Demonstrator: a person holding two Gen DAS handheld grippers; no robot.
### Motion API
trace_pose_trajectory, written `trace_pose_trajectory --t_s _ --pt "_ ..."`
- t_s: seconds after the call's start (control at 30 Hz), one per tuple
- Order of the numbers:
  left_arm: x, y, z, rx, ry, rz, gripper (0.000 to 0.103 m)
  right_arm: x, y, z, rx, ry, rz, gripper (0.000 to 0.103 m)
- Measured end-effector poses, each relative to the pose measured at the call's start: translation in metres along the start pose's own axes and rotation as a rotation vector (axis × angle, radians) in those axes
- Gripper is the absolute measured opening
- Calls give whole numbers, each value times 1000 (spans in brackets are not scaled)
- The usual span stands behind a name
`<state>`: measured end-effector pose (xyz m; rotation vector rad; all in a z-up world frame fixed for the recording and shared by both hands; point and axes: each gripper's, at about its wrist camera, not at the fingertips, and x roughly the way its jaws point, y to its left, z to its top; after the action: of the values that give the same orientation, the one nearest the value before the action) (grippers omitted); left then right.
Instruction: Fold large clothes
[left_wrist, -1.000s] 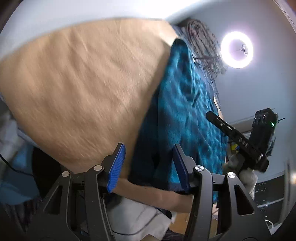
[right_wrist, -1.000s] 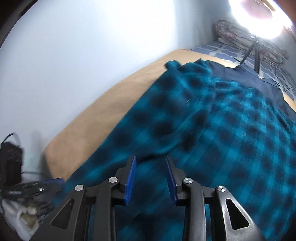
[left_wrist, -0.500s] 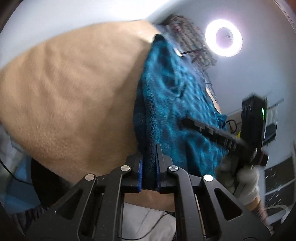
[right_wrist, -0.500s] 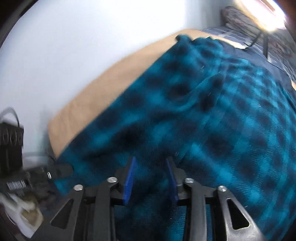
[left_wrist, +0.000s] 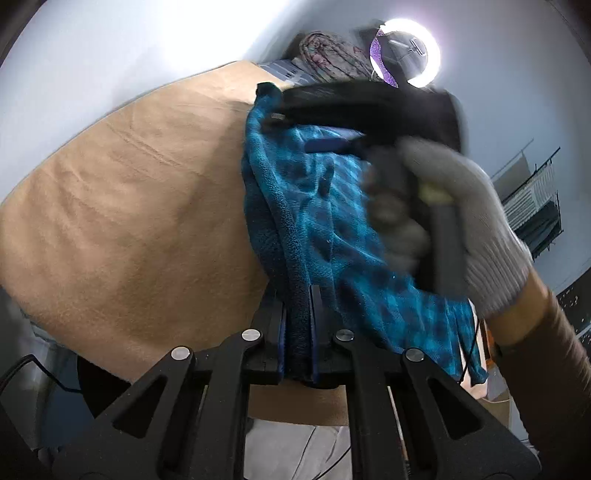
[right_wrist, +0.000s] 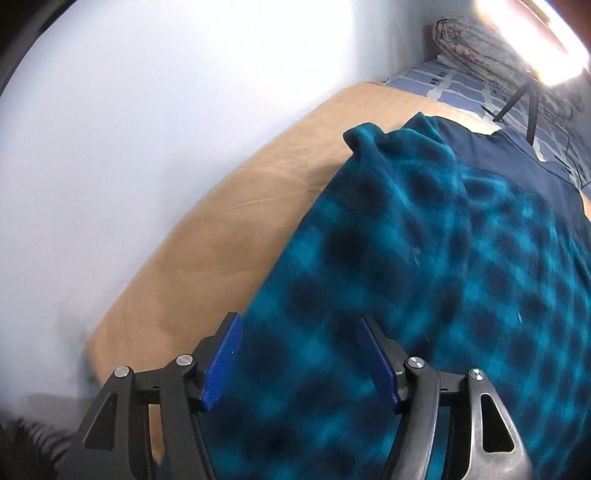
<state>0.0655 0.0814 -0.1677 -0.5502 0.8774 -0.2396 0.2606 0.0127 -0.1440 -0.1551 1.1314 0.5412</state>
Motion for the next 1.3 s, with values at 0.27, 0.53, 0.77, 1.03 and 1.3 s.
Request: trace_pose_trajectory --t_s 0.27,0.53,0.77,1.03,1.3 --pt "8 -21 -1 63 -2 20 7 59 27 25 -103 119 -262 71" --pt "9 -34 -1 100 3 16 7 67 15 24 -108 133 -312 16" --pt "6 -63 -7 183 -12 9 6 21 -38 21 108 22 -34 7" --pt "13 -99 -19 289 0 3 6 -31 -115 -25 363 -143 177 6" --pt "32 -126 -33 386 60 3 6 -45 -175 -81 536 -215 222 6"
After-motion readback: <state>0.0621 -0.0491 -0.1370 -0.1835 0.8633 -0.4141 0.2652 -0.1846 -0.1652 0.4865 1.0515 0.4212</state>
